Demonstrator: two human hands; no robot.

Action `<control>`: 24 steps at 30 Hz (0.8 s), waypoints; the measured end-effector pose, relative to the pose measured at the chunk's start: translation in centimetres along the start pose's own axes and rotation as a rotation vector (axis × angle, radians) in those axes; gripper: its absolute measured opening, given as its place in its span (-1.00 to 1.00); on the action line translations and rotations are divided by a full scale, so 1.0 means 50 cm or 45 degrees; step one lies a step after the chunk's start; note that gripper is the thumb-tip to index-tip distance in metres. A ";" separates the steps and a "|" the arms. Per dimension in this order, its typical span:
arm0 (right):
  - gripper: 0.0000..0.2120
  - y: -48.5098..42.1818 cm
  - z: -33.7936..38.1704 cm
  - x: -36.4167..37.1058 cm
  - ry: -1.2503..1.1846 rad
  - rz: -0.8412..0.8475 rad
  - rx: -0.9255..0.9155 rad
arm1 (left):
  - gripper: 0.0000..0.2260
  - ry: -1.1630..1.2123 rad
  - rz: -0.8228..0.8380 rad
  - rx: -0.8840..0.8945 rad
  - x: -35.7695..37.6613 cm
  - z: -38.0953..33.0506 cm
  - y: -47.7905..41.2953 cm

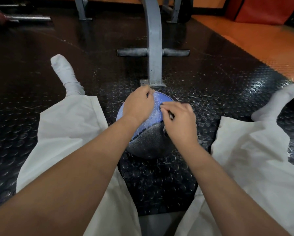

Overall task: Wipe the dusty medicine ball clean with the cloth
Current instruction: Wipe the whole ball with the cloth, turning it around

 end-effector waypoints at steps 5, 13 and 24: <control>-0.83 -0.119 -0.033 0.062 -0.054 0.346 0.243 | -0.74 -0.022 -0.025 0.026 0.001 -0.011 0.009; -0.83 0.045 -0.017 0.010 -0.241 -0.079 0.008 | -0.78 -0.067 0.018 -0.045 0.004 0.001 -0.022; -0.83 -0.110 -0.064 0.059 -0.243 0.246 0.339 | -0.76 -0.136 0.046 0.036 0.016 -0.029 -0.010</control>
Point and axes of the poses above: each hand's wrist, its own y-axis away from the middle knuckle, its own x-axis out of the palm, z = x × y, the point moved 10 cm from there along -y, towards the middle knuckle
